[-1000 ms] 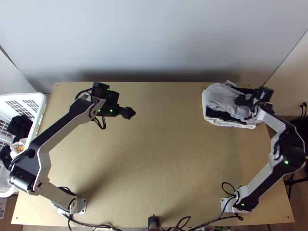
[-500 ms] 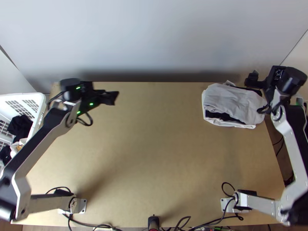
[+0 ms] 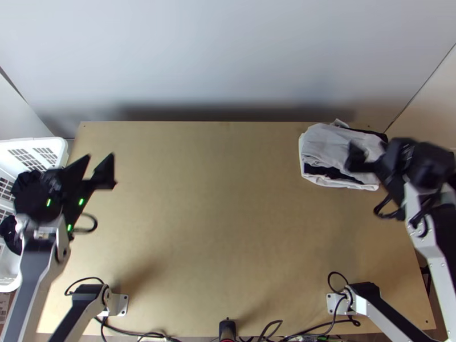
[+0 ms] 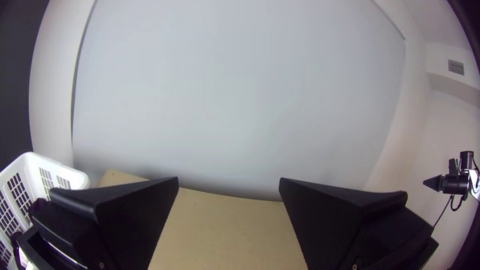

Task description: Fold the t-shirt

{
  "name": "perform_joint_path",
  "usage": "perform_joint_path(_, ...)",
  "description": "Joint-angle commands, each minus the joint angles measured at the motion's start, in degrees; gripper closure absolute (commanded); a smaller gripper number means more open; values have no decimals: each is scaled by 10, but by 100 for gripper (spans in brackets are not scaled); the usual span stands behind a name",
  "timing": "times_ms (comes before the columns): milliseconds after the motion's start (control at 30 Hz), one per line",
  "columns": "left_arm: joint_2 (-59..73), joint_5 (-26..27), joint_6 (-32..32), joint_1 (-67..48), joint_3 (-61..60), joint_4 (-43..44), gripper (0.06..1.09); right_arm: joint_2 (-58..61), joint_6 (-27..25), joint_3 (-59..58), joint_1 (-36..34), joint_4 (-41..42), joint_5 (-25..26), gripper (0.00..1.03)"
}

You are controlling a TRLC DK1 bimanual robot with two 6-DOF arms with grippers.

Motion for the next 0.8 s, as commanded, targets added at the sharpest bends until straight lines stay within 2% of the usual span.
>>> perform_joint_path(0, -186, -3, 20, 76, -132, 11, 10, -86, 43, -118, 62, 15, 34, 5)
perform_joint_path(100, -244, -3, 27, 89, -176, 12, 10, -144, 33, -201, 77, 107, 48, 5)
perform_joint_path(200, -308, -3, 40, 95, -211, 12, 10, -184, 6, -266, 82, 144, 53, 5)
perform_joint_path(300, -378, -2, 46, 94, -253, 10, 10, -249, -38, -369, 76, 230, 63, 5)
perform_joint_path(400, -416, -3, 47, 96, -269, -3, 10, -320, -59, -438, 75, 256, 64, 5)
perform_joint_path(633, -418, -6, 50, 99, -286, -10, 10, -495, -78, -546, 68, 255, 64, 5)
perform_joint_path(767, -418, -5, 47, 92, -297, -7, 10, -552, -92, -575, 61, 237, 64, 5)
